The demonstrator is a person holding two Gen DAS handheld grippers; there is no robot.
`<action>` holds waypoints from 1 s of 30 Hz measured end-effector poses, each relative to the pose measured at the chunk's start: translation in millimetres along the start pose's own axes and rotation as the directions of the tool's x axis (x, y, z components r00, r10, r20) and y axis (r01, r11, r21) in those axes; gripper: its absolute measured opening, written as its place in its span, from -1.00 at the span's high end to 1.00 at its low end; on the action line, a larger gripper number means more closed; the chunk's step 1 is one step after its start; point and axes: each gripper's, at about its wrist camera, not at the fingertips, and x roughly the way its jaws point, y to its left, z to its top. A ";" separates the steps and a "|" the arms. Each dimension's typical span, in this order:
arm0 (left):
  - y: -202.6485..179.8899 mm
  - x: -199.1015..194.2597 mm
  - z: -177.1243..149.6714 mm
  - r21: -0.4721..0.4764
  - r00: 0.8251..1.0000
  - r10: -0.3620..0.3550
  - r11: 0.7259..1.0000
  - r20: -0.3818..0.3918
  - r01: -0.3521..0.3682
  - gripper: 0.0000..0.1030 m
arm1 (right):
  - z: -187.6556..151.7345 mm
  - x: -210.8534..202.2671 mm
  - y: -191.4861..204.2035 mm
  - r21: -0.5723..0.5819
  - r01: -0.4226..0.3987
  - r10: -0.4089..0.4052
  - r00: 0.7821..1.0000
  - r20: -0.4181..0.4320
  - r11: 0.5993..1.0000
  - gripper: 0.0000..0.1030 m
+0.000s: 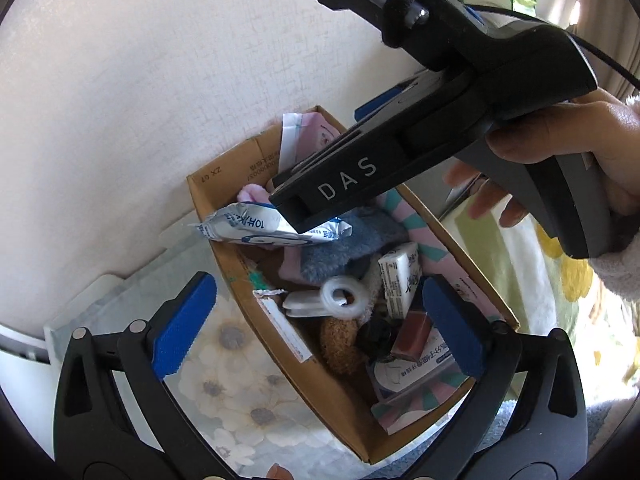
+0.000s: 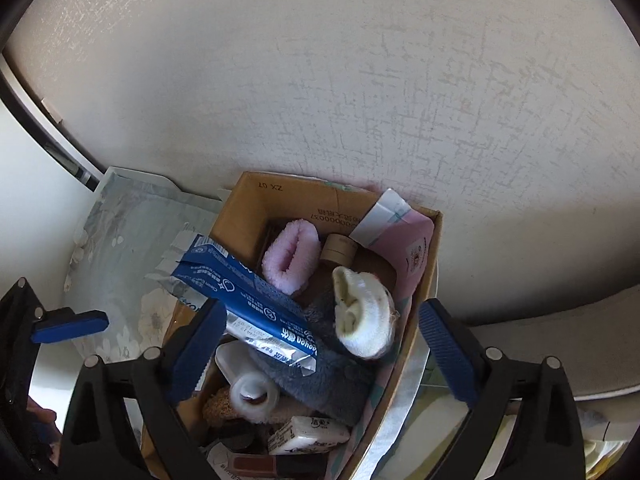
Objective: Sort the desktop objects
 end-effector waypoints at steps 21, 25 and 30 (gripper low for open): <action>92.8 -68.6 -16.4 -0.323 0.973 0.182 0.938 0.144 -0.127 -0.99 | -4.6 -75.9 51.8 0.129 0.112 -0.126 0.987 0.102 0.985 -0.86; 126.7 -89.8 -28.5 -0.426 0.960 0.224 0.895 0.165 -0.136 -0.99 | -7.0 -92.0 78.5 0.166 0.125 -0.147 0.981 0.128 0.978 -0.86; 158.5 -114.1 -49.9 -0.502 0.942 0.309 0.840 0.129 -0.207 -1.00 | -11.5 -105.6 114.8 0.183 0.142 -0.169 0.976 0.140 0.973 -0.86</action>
